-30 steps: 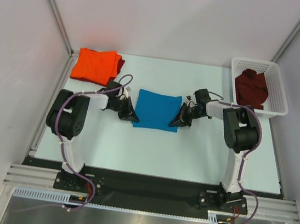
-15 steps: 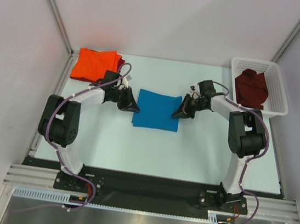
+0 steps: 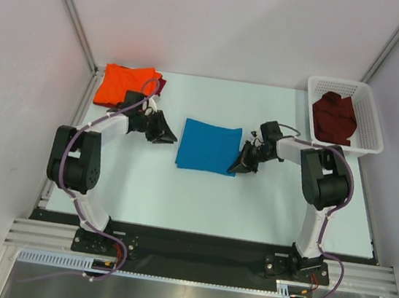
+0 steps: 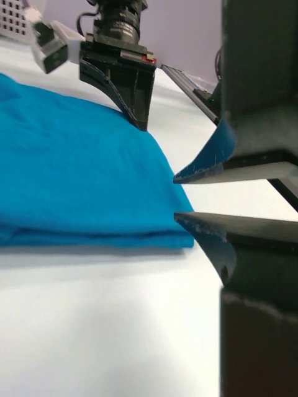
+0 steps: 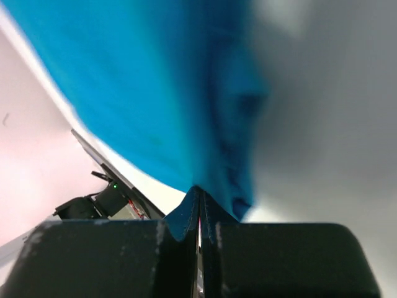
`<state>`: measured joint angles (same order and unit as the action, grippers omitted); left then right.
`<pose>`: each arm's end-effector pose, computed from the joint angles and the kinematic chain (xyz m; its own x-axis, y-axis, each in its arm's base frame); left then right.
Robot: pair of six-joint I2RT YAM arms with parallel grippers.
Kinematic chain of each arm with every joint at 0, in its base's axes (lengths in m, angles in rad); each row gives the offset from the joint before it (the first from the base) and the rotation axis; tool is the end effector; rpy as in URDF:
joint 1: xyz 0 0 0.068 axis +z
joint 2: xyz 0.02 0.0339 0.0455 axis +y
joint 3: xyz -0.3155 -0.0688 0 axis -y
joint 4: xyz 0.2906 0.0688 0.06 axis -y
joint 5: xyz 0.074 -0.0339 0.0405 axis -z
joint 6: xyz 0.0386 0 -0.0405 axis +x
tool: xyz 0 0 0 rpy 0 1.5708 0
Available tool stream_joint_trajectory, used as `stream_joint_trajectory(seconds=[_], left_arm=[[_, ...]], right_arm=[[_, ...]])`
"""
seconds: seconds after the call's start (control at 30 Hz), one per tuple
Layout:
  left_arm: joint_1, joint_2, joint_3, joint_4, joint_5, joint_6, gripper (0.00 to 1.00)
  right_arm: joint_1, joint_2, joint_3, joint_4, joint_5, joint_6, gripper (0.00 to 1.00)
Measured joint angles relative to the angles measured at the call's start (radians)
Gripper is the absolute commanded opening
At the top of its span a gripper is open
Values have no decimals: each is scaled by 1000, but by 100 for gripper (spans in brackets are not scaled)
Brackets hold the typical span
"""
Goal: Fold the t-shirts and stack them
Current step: Neatly place the folded tshirt to the corner
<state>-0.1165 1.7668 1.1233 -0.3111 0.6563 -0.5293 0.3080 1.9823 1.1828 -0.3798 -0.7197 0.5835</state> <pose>0.4048 -0.0711 0.2113 -0.9230 -0.2947 -0.2474 -0.0275 0.6917 -0.7216 0.4031 0.1549 0.1409 -0.9927 0.1190 0.0173 0.0950 0.6888 0.7187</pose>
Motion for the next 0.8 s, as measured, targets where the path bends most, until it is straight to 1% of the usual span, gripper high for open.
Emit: stream_joint_trajectory(seconds=[0.03,0.07,0.13,0.2,0.3,0.33,0.37,0.4,0.5,0.53,0.6,0.63,0.67,0.73,0.8], left_arm=[[11,0,0,-3,0,6,33],[25,0,0,-7,0,10,38],[41,0,0,-8,1,19,42],[53,0,0,-12,0,28,45],[60,-6,-11,-13,-5,41,46],[62,-14,-20,-13,-10,42,45],[63,-27,-31,-14,-18,42,46],[65,-38,-41,-14,-26,41,46],[85,-100,-79,-19,-56,33,48],[97,-121,-87,-23,-67,29,49],[124,-162,-99,-29,-90,13,50],[139,-180,-103,-29,-103,4,51],[153,-194,-106,-29,-111,-5,51],[174,-218,-113,-29,-123,-26,52],[185,-234,-122,-23,-130,-46,52]], right_arm=[[-13,0,-18,1,2,0,1],[-28,0,-33,-2,4,-3,1],[-50,0,-40,-26,11,-21,2],[-59,-1,-28,-56,32,-47,3],[-46,-2,41,-151,108,-100,6],[-32,-2,83,-191,143,-117,14],[-12,-4,129,-224,180,-128,20],[11,-11,172,-250,213,-140,24],[110,-46,281,-291,320,-154,45],[148,-58,302,-294,352,-162,54],[244,-87,335,-289,441,-198,59],[289,-97,341,-280,485,-224,65],[341,-106,338,-265,533,-256,68],[422,-121,311,-228,606,-323,78],[497,-132,256,-172,676,-414,85]])
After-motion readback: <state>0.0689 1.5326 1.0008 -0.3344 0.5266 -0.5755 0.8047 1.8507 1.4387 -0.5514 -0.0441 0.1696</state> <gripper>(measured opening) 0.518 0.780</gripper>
